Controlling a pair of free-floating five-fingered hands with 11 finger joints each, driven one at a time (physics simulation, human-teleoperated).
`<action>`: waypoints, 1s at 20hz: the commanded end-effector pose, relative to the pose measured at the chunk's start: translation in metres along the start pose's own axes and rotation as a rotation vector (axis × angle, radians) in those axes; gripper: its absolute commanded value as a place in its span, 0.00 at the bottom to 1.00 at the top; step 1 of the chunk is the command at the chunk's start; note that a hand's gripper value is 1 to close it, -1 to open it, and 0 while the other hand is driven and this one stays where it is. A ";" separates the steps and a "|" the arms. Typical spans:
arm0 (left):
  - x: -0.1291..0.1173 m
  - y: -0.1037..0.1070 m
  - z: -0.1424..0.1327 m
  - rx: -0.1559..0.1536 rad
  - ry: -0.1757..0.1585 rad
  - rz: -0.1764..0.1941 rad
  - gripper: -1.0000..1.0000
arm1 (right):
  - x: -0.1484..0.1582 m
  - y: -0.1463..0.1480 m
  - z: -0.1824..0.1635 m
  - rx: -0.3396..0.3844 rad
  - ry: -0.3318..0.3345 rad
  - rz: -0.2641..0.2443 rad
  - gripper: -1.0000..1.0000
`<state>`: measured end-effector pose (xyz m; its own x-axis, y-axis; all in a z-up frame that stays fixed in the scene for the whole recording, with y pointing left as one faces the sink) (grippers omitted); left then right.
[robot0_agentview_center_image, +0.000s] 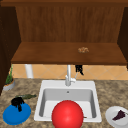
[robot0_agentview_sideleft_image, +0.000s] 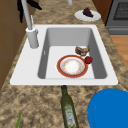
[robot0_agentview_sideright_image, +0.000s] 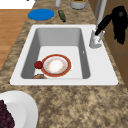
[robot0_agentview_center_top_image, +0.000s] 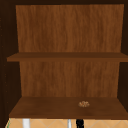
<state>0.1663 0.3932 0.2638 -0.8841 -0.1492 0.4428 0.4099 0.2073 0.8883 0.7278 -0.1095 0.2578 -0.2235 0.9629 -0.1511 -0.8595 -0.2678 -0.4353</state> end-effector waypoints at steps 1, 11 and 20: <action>0.000 0.000 0.000 0.000 0.000 0.000 0.50 | -0.021 0.003 0.010 -0.083 -0.033 -0.030 0.00; 0.000 0.000 0.000 0.000 0.000 0.000 0.50 | -0.048 0.044 0.030 -0.193 -0.130 -0.016 0.00; 0.000 0.000 0.000 0.000 0.000 0.000 0.50 | -0.051 0.111 0.036 -0.276 -0.188 -0.027 0.00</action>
<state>0.1663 0.3932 0.2638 -0.8841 -0.1492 0.4428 0.4099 0.2073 0.8883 0.6489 -0.1809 0.2578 -0.3059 0.9509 -0.0465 -0.7186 -0.2626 -0.6439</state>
